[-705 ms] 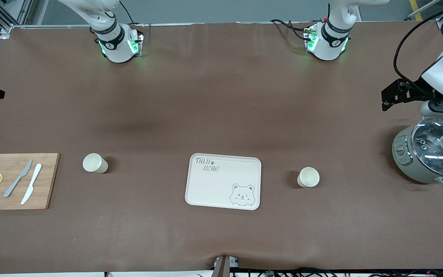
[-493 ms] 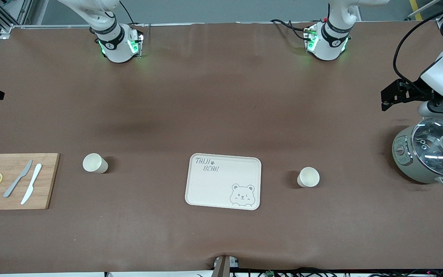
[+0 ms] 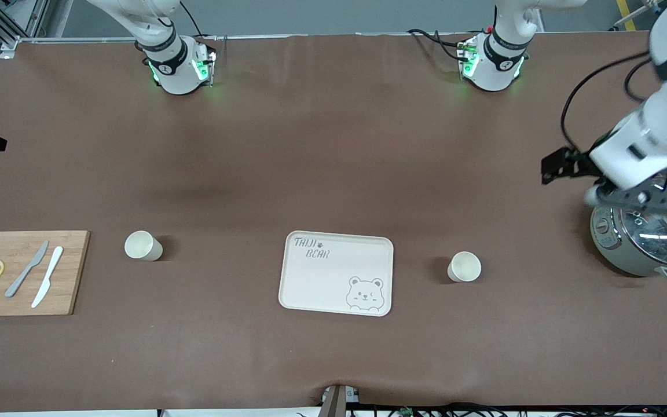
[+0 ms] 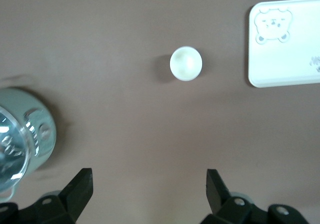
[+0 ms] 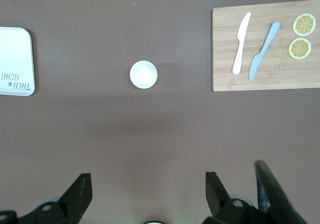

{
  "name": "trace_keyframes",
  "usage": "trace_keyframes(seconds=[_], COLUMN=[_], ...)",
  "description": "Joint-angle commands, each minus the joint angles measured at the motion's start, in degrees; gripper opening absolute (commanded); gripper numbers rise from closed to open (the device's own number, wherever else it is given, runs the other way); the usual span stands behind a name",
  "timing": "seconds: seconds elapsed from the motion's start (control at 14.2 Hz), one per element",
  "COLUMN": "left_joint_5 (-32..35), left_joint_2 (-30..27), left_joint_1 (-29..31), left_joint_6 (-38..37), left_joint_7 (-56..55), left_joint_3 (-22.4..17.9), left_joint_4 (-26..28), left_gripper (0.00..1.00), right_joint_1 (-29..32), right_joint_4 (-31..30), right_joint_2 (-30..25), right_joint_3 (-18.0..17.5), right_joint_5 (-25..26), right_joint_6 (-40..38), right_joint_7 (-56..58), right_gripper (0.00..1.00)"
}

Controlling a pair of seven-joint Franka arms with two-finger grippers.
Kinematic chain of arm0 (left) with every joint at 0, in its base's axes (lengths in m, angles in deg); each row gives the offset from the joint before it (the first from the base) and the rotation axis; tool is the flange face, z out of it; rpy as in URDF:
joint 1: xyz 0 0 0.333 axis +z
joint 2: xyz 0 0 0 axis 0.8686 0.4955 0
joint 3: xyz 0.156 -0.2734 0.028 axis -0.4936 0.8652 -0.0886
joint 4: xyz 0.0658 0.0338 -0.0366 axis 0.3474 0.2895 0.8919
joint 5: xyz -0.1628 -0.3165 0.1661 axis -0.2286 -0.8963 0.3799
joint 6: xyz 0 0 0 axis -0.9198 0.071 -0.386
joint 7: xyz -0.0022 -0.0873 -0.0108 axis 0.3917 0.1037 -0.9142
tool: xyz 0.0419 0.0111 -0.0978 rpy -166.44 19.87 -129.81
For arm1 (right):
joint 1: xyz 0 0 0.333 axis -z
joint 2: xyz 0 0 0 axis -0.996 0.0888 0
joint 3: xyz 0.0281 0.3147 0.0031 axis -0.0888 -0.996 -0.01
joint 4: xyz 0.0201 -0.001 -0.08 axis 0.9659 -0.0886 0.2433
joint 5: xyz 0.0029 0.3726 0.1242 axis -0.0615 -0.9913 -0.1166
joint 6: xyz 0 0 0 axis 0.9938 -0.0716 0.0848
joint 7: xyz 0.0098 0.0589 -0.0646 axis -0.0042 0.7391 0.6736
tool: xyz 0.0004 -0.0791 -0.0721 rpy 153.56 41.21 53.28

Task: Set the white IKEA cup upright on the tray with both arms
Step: 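Reach the left gripper toward the white paper cup beside the pot, then lower the left gripper onto the cup while the right gripper reaches the other cup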

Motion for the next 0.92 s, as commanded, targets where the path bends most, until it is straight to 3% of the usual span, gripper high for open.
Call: trace_keyframes(seconds=[0.0,0.21,0.49,0.85], left_joint_5=[-1.6,-3.7,-3.5,-3.2], left_joint_2=[5.7,7.5,13.5,20.5], left_joint_1=[0.0,0.7,0.3,-0.3], left_joint_6=[11.9,24.1,32.8,41.1], left_joint_7=[0.9,1.0,-0.1,-0.3], left_joint_3=[0.8,0.8,0.7,0.7], left_joint_4=[4.3,10.7,9.6,9.7], left_gripper=[1.00,1.00,1.00,1.00], right_joint_1=[0.0,0.0,0.1,1.2], right_joint_4=[-1.1,-1.6,-3.7,-4.1], right_joint_2=[-0.8,-0.8,0.2,6.9], right_joint_3=[-0.5,-0.5,-0.5,-0.3], right_joint_5=[1.0,1.0,2.6,3.4], right_joint_6=[0.3,0.3,1.6,5.2], right_joint_7=[-1.0,-1.0,-0.6,-0.8], right_gripper=[1.00,1.00,1.00,1.00])
